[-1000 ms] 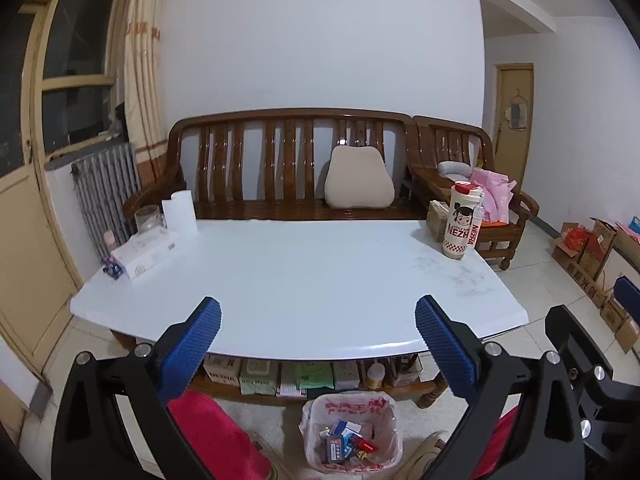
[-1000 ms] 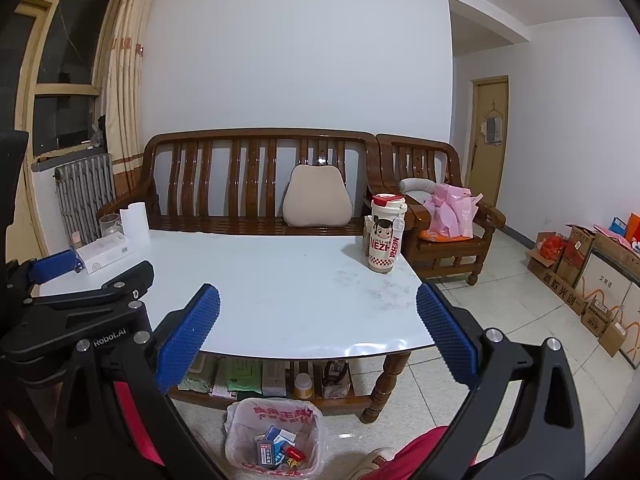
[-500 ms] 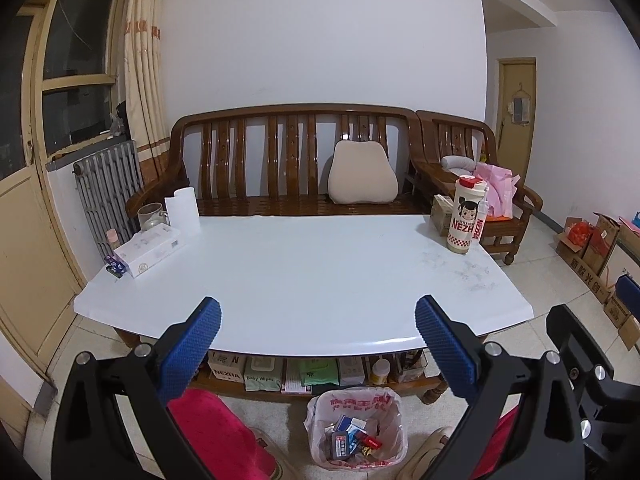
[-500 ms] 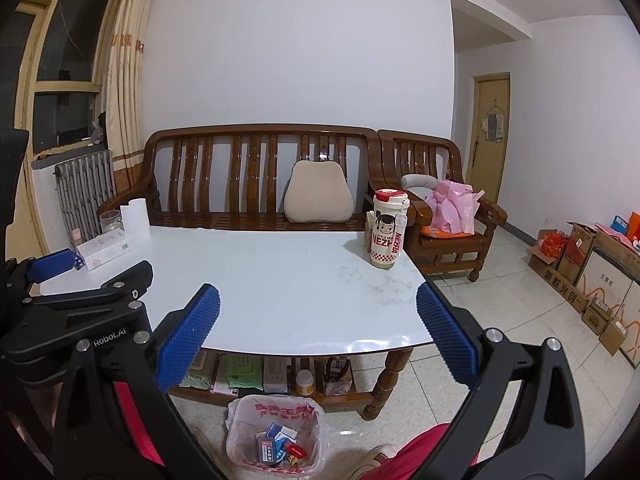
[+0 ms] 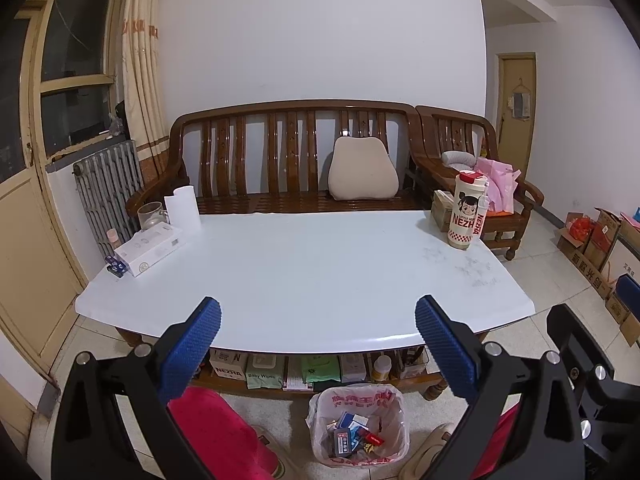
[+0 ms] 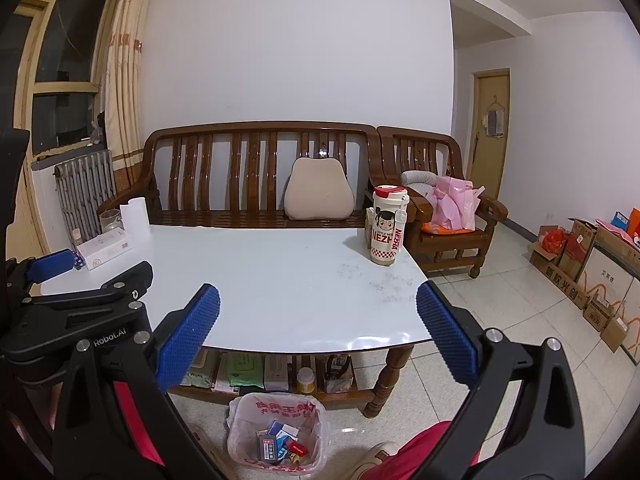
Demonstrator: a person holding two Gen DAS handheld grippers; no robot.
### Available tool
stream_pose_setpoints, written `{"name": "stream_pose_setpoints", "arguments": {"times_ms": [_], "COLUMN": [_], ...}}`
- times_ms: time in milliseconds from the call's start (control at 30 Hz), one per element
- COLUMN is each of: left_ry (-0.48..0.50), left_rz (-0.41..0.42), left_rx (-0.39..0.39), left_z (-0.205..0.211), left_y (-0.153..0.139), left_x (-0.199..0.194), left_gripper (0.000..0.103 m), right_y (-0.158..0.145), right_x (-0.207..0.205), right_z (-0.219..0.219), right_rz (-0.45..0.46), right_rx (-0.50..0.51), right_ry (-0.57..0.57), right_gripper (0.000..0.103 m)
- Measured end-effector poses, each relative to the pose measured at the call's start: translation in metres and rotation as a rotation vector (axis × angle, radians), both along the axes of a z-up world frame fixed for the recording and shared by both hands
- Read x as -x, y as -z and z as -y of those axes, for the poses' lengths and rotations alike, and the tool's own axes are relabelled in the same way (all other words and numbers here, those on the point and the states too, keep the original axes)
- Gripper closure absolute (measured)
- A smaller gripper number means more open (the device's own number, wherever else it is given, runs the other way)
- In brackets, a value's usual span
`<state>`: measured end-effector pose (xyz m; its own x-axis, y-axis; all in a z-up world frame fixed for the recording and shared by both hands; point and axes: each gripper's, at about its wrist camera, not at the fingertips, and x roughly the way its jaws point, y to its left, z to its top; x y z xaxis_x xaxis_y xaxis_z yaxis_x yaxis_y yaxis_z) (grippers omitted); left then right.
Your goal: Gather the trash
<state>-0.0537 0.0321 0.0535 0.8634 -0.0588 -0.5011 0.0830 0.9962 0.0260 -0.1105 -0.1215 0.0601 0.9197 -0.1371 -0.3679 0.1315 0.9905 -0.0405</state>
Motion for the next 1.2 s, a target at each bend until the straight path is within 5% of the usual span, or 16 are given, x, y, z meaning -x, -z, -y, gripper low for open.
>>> {"name": "stream_pose_setpoints", "arguments": {"times_ms": [1200], "left_ry": [0.025], "left_rz": [-0.004], "left_rx": [-0.044], "left_z": [-0.0076], "left_y": [0.0023], "left_x": [-0.0050], "left_gripper": [0.008], "right_y": [0.0091], "right_x": [-0.0023], "right_z": [-0.0054], "right_rz": [-0.006], "right_rx": [-0.028], "right_ry": [0.004], "right_gripper": [0.007]}}
